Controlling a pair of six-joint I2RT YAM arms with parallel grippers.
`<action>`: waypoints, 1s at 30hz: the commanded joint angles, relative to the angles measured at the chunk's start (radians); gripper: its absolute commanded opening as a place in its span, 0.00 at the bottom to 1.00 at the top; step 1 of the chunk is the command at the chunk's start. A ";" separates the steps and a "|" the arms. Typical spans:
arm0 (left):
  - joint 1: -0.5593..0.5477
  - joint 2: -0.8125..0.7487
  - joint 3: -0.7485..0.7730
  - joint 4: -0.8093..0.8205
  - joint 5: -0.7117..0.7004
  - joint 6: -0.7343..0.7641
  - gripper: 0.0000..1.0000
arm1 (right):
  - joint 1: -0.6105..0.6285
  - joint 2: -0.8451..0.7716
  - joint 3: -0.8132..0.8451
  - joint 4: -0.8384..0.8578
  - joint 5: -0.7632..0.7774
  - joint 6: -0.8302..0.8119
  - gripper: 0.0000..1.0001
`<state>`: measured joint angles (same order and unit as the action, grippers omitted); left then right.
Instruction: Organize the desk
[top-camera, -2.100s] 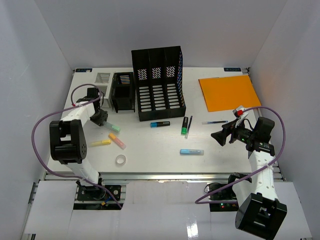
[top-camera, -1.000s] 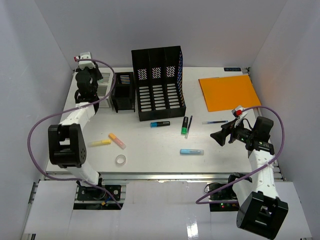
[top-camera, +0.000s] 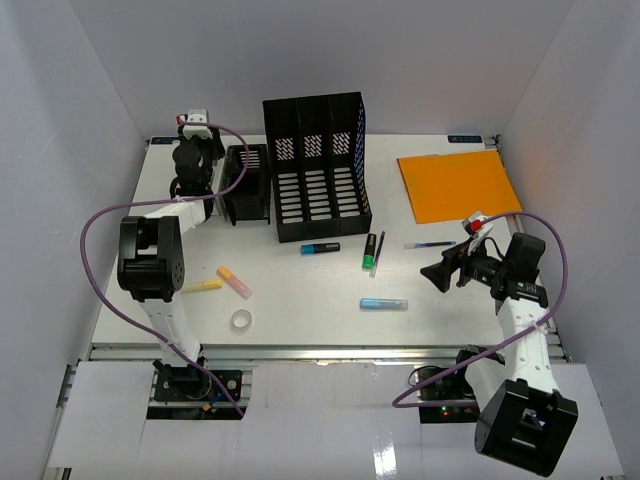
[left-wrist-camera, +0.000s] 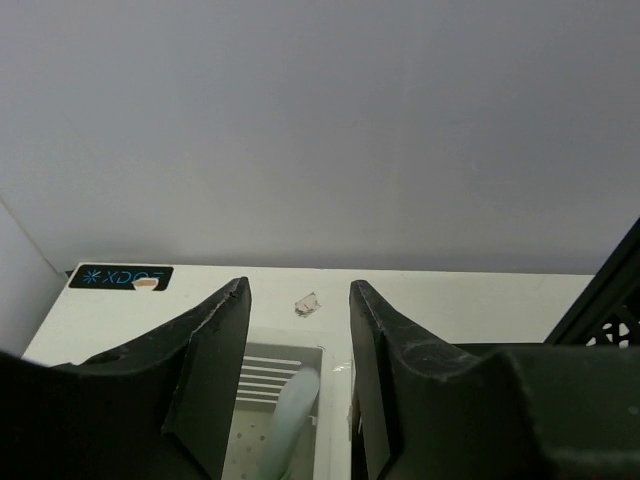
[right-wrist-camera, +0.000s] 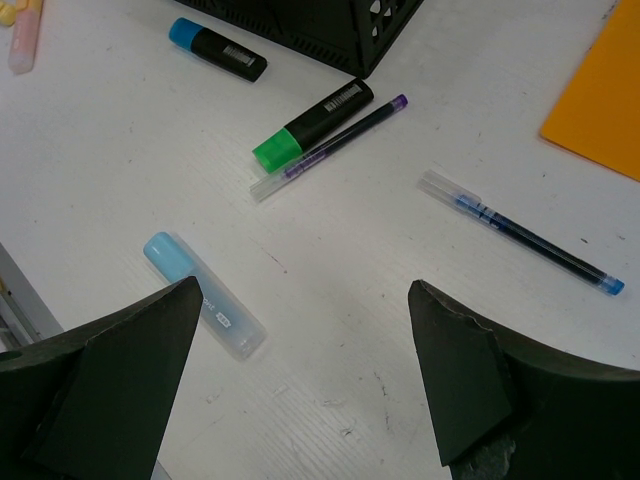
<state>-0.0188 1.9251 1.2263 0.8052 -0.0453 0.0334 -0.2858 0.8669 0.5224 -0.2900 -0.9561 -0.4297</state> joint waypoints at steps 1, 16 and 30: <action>0.002 -0.056 -0.007 -0.013 -0.013 -0.013 0.57 | 0.005 0.001 0.033 -0.006 -0.006 -0.018 0.90; 0.005 -0.445 -0.155 -0.510 0.279 -0.426 0.86 | 0.045 0.003 0.047 -0.078 -0.079 -0.125 0.90; 0.008 -1.051 -0.582 -0.896 0.613 -0.534 0.98 | 0.618 0.306 0.263 -0.138 0.417 -0.150 0.91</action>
<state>-0.0152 1.0510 0.7376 0.0569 0.5146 -0.5026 0.1638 1.0701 0.6537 -0.3893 -0.7661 -0.5857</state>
